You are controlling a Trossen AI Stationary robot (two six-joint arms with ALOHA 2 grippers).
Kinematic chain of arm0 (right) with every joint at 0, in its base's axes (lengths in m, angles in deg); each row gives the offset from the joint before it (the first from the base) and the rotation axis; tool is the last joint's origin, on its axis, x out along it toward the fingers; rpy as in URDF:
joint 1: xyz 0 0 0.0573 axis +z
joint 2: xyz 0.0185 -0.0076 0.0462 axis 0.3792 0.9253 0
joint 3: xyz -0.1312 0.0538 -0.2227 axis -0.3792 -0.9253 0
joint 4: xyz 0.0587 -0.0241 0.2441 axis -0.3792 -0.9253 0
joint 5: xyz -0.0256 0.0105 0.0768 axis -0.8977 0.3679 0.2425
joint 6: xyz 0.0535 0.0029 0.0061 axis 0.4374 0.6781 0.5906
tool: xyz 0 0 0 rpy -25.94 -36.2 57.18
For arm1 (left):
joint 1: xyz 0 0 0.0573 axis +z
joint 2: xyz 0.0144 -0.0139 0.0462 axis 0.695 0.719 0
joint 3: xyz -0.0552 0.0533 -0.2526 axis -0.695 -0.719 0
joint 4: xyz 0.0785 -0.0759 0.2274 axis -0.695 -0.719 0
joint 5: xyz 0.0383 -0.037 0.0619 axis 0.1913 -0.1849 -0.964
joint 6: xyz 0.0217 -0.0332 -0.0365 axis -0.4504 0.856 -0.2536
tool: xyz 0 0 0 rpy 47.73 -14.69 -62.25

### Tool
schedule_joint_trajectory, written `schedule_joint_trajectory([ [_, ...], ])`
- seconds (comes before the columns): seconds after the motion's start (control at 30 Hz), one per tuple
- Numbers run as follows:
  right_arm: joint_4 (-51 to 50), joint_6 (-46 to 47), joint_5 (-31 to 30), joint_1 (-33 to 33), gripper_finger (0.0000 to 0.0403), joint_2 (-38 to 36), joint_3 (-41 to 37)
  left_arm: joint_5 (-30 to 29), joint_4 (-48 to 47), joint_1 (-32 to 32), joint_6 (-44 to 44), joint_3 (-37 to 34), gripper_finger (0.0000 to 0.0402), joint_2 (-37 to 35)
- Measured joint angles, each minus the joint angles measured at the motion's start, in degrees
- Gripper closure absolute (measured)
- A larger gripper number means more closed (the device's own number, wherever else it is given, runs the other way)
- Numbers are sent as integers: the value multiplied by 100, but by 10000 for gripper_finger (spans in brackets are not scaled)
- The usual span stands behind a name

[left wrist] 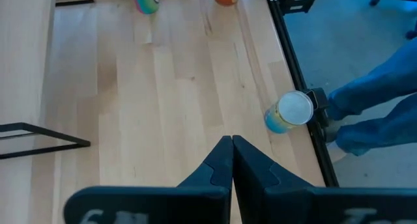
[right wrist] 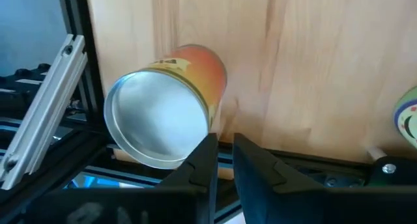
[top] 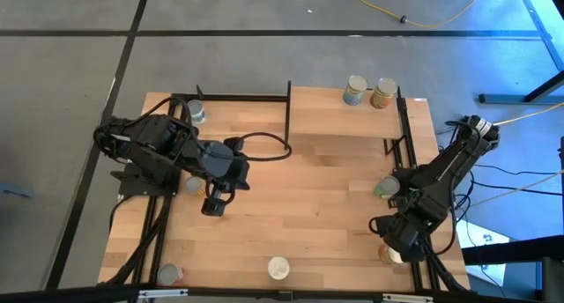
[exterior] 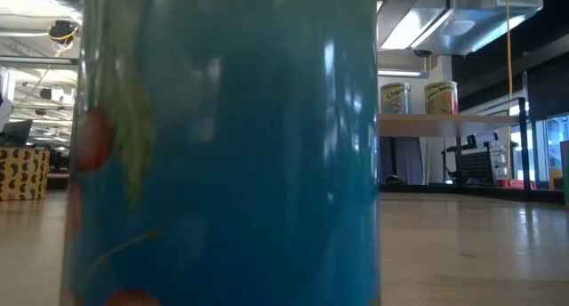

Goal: Pick and place cans onto a shelf
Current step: Put the orange canned good on the shelf

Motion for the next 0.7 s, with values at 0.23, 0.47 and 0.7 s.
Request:
schedule_joint_trajectory([
  [0.23,150,-268,-2,2,352,0,0,0,0,0,1,0,402,0],
  [0.47,243,-245,7,0,352,0,0,0,0,0,2,0,402,0],
  [0.7,600,-92,280,9,352,2,-356,-2,2,2,2,1,402,0],
])
